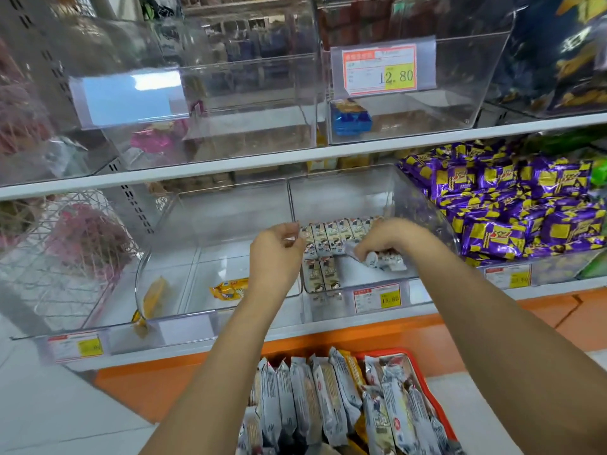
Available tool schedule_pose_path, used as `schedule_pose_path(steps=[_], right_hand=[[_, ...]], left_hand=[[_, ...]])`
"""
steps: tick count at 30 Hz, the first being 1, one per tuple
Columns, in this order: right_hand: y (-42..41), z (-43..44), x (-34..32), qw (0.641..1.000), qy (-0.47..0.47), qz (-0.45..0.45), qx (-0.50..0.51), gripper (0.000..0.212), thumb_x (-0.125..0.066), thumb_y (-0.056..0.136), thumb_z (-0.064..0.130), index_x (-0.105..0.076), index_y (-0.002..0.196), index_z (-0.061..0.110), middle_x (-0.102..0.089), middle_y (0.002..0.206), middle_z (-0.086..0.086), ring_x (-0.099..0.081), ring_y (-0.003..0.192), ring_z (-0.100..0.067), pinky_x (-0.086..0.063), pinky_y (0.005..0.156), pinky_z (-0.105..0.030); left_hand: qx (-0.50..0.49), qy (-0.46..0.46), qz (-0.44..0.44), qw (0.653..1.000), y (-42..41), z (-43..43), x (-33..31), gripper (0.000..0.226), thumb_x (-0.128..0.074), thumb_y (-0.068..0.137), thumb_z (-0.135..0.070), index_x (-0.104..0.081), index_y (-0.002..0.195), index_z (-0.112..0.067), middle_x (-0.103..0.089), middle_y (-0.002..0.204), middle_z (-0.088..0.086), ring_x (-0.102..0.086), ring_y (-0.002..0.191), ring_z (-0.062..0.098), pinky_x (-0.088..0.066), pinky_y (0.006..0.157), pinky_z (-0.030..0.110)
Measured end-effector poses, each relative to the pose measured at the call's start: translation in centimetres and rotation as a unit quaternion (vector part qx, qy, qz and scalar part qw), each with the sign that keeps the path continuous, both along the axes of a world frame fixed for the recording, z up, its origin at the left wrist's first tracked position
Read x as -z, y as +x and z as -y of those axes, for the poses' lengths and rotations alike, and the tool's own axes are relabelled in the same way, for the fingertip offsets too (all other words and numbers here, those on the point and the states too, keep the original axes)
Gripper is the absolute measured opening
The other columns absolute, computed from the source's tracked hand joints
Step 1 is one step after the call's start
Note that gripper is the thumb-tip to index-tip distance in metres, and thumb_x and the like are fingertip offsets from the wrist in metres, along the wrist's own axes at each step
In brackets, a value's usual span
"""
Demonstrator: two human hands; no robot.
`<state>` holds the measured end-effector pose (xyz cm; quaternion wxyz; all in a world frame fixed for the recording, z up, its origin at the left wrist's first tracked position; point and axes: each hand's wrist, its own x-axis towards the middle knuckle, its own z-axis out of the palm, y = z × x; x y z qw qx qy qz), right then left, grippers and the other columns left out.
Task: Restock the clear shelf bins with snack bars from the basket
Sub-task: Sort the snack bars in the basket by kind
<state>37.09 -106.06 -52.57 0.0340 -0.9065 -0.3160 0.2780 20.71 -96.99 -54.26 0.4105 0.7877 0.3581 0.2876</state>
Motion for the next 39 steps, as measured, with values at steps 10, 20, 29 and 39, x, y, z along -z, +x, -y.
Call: schedule_pose_path(steps=[10,20,29,39], right_hand=[[-1.2,-2.4,4.4,0.999,-0.005,-0.035,-0.001,0.023,-0.062,0.091,0.026,-0.06,0.092,0.003,-0.058,0.106,-0.014,-0.061,0.088,-0.02,-0.048,0.08,-0.03],[-2.1,-1.2,3.6,0.999,0.044,0.006,-0.027,0.031,-0.039,0.1,0.014,-0.04,0.069,0.01,-0.037,0.071,-0.003,-0.033,0.056,-0.012,-0.031,0.05,-0.024],[-8.6,7.7,2.4,0.964,0.247,0.096,0.006,0.033,-0.048,0.096,0.027,-0.067,0.09,0.0,-0.067,0.092,-0.018,-0.057,0.076,-0.022,-0.045,0.065,-0.028],[-17.3,14.1,15.4,0.989,0.043,-0.048,0.129,0.115,-0.068,0.082,0.051,0.015,0.151,0.011,-0.003,0.158,-0.019,-0.015,0.145,-0.034,-0.031,0.11,-0.042]], left_hand=[[0.016,-0.008,-0.026,0.999,-1.0,-0.3,1.3,0.036,-0.062,0.089,-0.008,-0.063,0.123,-0.019,-0.07,0.109,0.001,-0.058,0.073,0.0,-0.041,0.049,0.002],[0.062,-0.038,-0.035,0.997,-3.5,1.7,1.4,0.041,-0.06,0.092,-0.019,-0.055,0.132,-0.015,-0.062,0.125,0.0,-0.058,0.112,0.01,-0.041,0.091,0.02],[0.08,-0.007,-0.113,0.99,-9.1,4.1,4.0,0.014,-0.056,0.092,-0.014,-0.066,0.082,-0.018,-0.069,0.086,0.0,-0.062,0.079,0.015,-0.052,0.073,0.023],[0.227,0.035,-0.42,0.878,-9.2,9.6,11.9,0.033,-0.05,0.095,-0.023,-0.059,0.121,-0.004,-0.062,0.113,0.011,-0.06,0.106,0.027,-0.051,0.091,0.037]])
